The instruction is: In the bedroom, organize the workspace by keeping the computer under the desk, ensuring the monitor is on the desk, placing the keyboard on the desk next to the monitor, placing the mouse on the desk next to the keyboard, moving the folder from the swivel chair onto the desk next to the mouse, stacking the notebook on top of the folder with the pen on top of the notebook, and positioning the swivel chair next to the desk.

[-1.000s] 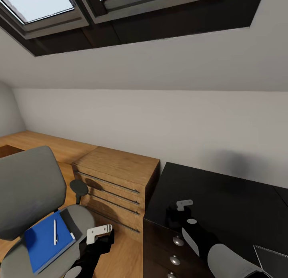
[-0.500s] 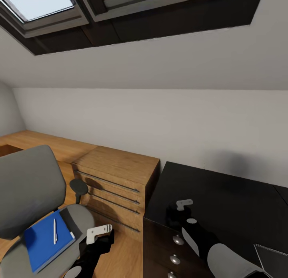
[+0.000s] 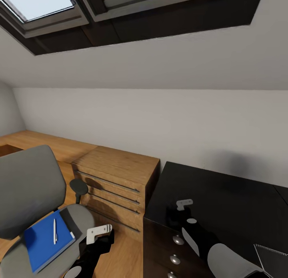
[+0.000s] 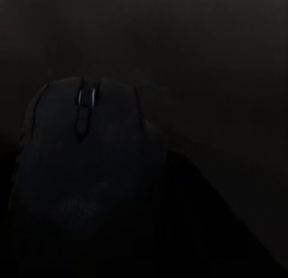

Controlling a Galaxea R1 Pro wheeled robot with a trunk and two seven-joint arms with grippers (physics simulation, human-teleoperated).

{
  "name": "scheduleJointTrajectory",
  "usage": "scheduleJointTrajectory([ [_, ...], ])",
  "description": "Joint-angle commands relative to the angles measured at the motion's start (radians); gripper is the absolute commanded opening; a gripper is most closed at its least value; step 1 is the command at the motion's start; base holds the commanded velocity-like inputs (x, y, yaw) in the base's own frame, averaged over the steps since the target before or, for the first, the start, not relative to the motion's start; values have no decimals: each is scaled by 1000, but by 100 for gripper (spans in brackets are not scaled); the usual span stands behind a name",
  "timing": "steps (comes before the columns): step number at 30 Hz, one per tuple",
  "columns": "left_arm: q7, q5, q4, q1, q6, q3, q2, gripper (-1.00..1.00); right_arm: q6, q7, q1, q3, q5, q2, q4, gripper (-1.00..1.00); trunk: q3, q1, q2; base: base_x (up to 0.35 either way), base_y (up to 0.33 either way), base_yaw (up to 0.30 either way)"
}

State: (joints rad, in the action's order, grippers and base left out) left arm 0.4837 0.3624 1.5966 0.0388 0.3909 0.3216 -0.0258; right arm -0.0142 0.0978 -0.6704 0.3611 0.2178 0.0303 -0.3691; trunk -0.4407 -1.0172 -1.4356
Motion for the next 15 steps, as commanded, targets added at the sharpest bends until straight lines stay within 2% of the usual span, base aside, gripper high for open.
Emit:
scheduleJointTrajectory([
  [1,9,9,2,0,2,2,-1,100,3,8,0,10,14,-1,3,-100,-1,0,0,0,0,0],
  [15,9,9,2,0,2,2,-2,100,3,9,0,10,15,0,1,-100,-1,0,0,0,0,0],
])
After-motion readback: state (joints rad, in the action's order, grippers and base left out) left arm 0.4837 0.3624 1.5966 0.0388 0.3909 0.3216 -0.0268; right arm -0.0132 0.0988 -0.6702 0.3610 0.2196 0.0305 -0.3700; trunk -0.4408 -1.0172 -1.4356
